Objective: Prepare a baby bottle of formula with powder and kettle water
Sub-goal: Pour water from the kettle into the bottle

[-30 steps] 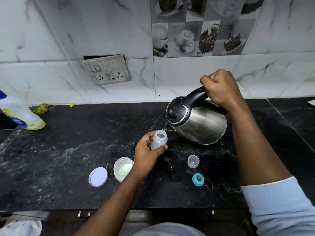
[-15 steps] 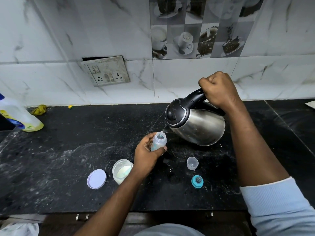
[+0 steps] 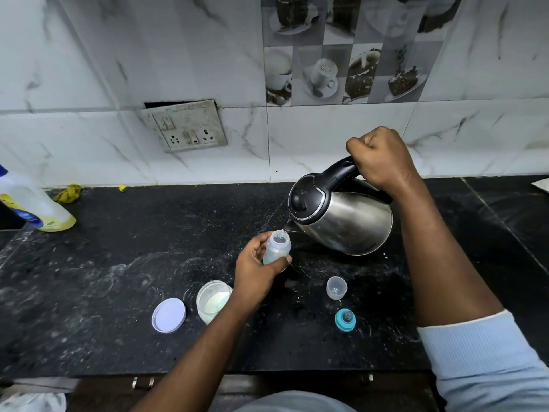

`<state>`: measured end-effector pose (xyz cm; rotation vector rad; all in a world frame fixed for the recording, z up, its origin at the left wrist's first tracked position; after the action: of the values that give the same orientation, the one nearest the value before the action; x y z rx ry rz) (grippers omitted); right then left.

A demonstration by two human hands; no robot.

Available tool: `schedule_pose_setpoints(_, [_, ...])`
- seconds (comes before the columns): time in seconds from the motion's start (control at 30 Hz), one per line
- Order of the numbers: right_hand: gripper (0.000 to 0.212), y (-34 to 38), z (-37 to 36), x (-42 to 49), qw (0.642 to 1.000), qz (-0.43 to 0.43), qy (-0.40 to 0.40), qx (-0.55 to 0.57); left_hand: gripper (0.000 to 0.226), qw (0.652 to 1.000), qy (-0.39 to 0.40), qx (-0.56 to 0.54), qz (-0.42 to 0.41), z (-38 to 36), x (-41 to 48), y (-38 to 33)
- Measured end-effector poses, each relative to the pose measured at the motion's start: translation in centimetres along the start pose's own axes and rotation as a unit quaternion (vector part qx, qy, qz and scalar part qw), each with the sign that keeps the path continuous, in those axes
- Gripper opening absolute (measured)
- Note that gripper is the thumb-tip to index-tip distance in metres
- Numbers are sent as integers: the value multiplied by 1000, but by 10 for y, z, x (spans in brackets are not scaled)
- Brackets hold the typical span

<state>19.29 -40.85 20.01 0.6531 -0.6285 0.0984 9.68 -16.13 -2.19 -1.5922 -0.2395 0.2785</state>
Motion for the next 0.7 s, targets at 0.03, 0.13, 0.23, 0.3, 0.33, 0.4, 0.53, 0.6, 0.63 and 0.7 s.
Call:
schedule_pose_setpoints(0.03, [45, 0, 0, 0, 1000, 0, 0, 0, 58, 1000, 2, 1, -2, 0, 0, 0])
schedule_pose_setpoints(0.13, [46, 1, 1, 1, 1000, 3, -2, 1, 58, 1000, 3, 5, -5, 1, 1, 0])
schedule_pose_setpoints(0.23, [46, 1, 1, 2, 1000, 3, -3, 1, 59, 1000, 3, 5, -3, 2, 2, 1])
schedule_pose_setpoints(0.3, [46, 1, 2, 3, 1000, 3, -3, 2, 58, 1000, 3, 8, -3, 2, 2, 1])
schedule_pose_setpoints(0.33, [46, 1, 2, 3, 1000, 2, -4, 3, 58, 1000, 3, 10, -4, 2, 2, 1])
schedule_pose_setpoints(0.4, [46, 1, 2, 2, 1000, 3, -6, 5, 59, 1000, 2, 12, -4, 2, 2, 1])
schedule_pose_setpoints(0.53, [45, 2, 1, 0, 1000, 3, -3, -2, 58, 1000, 2, 10, -3, 2, 2, 1])
schedule_pose_setpoints(0.6, [45, 3, 1, -1, 1000, 3, -2, -4, 58, 1000, 4, 9, -3, 3, 1, 1])
schedule_pose_setpoints(0.63, [45, 3, 1, -1, 1000, 4, -1, -5, 59, 1000, 4, 9, -4, 3, 1, 1])
schedule_pose_setpoints(0.7, [44, 3, 0, -3, 1000, 3, -1, -6, 59, 1000, 3, 8, -2, 4, 1, 1])
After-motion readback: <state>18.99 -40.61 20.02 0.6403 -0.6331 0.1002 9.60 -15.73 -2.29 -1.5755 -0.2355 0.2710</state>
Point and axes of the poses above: each hand's wrist, its own x-axis towards the middle knuckle, its own z-axis out of the back of the hand, y = z × x, the point moved 6 cm from there along x, towards the middle knuckle, and after that the axes turned 11 degrees about -y, right-handed, at the moved point
